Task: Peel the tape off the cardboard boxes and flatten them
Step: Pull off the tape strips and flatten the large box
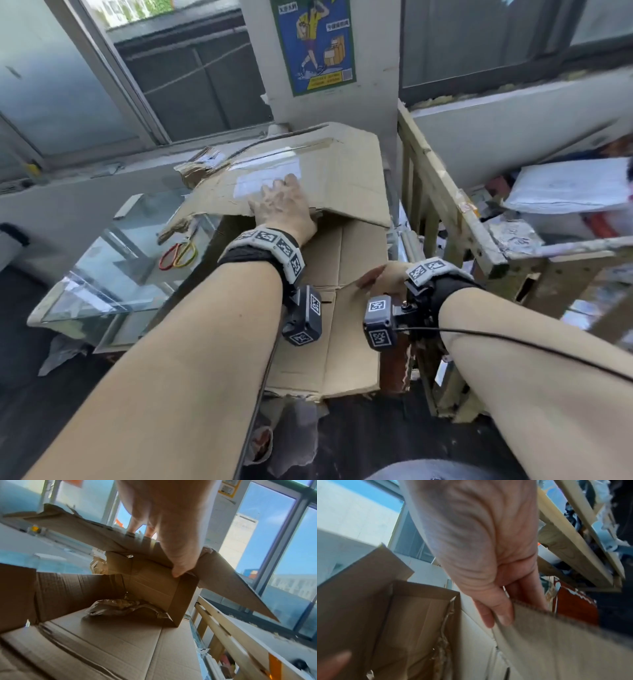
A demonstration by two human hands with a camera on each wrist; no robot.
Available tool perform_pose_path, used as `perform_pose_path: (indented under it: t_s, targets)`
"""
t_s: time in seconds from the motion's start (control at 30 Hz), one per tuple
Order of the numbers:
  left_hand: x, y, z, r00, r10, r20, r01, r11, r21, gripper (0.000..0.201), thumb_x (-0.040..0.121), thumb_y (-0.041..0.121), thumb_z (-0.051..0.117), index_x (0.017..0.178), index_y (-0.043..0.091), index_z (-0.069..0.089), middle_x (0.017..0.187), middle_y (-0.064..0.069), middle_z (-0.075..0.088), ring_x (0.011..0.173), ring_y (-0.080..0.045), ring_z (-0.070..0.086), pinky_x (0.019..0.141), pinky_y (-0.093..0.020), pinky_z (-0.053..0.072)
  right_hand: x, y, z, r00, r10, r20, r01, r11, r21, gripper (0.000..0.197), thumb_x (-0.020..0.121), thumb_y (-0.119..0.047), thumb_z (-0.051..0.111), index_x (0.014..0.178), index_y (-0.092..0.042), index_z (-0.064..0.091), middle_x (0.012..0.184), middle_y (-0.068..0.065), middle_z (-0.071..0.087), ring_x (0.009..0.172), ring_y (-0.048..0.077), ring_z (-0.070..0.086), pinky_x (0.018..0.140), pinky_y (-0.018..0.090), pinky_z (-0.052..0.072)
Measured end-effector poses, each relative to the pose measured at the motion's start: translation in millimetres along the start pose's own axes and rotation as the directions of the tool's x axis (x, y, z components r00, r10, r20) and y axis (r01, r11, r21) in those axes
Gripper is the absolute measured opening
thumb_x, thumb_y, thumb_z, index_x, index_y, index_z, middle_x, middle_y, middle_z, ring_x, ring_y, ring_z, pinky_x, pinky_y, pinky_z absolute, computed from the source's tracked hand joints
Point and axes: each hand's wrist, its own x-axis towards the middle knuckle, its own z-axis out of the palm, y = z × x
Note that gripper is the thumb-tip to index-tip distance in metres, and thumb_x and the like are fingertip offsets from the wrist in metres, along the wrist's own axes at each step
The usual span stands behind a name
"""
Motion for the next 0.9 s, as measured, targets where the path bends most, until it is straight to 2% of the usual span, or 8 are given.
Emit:
perform_pose_path:
  t_s: [0.1,0.23,0.37,0.47,0.6,0.67,0.8,0.9]
  targets:
    - [2,0,2,0.985,0.055,0.165,-0.053,0.998,-0.014,0.080,0.083,0.027,0.061,0.145,0.042,0.012,0.128,-0.014,0.040,0.119,-0.040,0.042,0.098,-0.059,0.037,9,2,-5,0.997,0.070,0.034,-0.069,0.997,-0.019,0.037,0.090,-0.015,0.063,0.126,-0.025,0.061,0.110,-0.007,0.062,0.055,-0.006,0.055,0.043,0.004,0.039]
    - [3,-16,6,0.965,0.081,0.248,-0.064,0.995,-0.076,0.092,0.077,-0.012,0.047,0.143,0.046,0.018,0.154,-0.004,0.016,0.139,-0.046,0.019,0.105,-0.069,0.027,17,-11,-25,0.992,0.072,-0.107,-0.060,0.992,0.110,0.041,0.096,-0.015,0.052,0.136,-0.007,0.048,0.143,0.015,0.046,0.101,0.020,0.061,0.079,0.017,0.046]
    - [-5,-26,10,0.943,0.164,0.289,-0.160,0.986,-0.036,0.089,0.080,-0.015,0.044,0.149,0.034,0.016,0.156,-0.001,0.016,0.138,-0.045,0.026,0.110,-0.057,0.031,24,-28,-50,0.883,0.196,-0.426,0.138,0.760,0.635,0.057,0.099,-0.046,0.037,0.130,0.000,0.049,0.122,0.016,0.060,0.094,0.028,0.061,0.085,0.036,0.049]
    - [-11,-30,13,0.907,0.180,0.380,-0.206,0.978,0.029,0.099,0.076,-0.009,0.060,0.152,0.032,0.011,0.153,-0.001,0.021,0.128,-0.036,0.044,0.100,-0.050,0.044,28,-37,-54,0.960,0.117,-0.256,0.132,0.615,0.778,0.061,0.095,-0.050,0.045,0.138,-0.006,0.044,0.136,0.015,0.052,0.118,0.031,0.056,0.093,0.038,0.046]
    - [-4,-27,4,0.915,0.102,0.389,-0.093,0.995,-0.043,0.060,0.082,0.011,0.061,0.138,0.018,0.042,0.138,-0.011,0.046,0.123,-0.031,0.049,0.099,-0.040,0.044,32,-37,-50,0.998,0.003,-0.066,0.041,0.756,0.653,0.011,0.092,-0.020,0.058,0.095,-0.009,0.058,0.059,0.001,0.070,0.046,0.012,0.064,0.048,0.021,0.052]
    - [5,-23,-5,0.970,0.060,0.235,-0.041,0.995,-0.087,0.038,0.084,0.027,0.058,0.120,0.017,0.057,0.125,-0.011,0.054,0.119,-0.030,0.050,0.093,-0.035,0.043,33,-37,-50,0.995,-0.008,0.103,-0.054,0.811,0.583,0.019,0.084,-0.026,0.067,0.082,-0.009,0.059,0.059,0.005,0.068,0.049,0.016,0.063,0.062,0.028,0.050]
    - [26,-5,-13,0.969,0.020,0.247,0.024,0.985,-0.173,0.091,0.076,0.053,0.072,0.147,0.016,0.029,0.149,-0.014,0.031,0.136,-0.033,0.033,0.110,-0.044,0.031,41,-34,-61,0.972,-0.051,0.227,-0.072,0.861,0.503,0.076,0.030,-0.033,0.098,0.094,-0.007,0.066,0.091,0.013,0.066,0.083,0.026,0.060,0.102,0.040,0.043]
    - [48,6,-17,0.948,0.034,0.315,0.011,0.990,-0.141,0.116,0.067,0.055,0.080,0.153,0.021,0.010,0.154,-0.015,0.022,0.140,-0.034,0.029,0.113,-0.048,0.030,43,-32,-65,0.960,-0.080,0.270,-0.064,0.871,0.488,0.082,0.032,-0.032,0.099,0.101,-0.002,0.067,0.111,0.019,0.065,0.107,0.033,0.056,0.110,0.044,0.034]
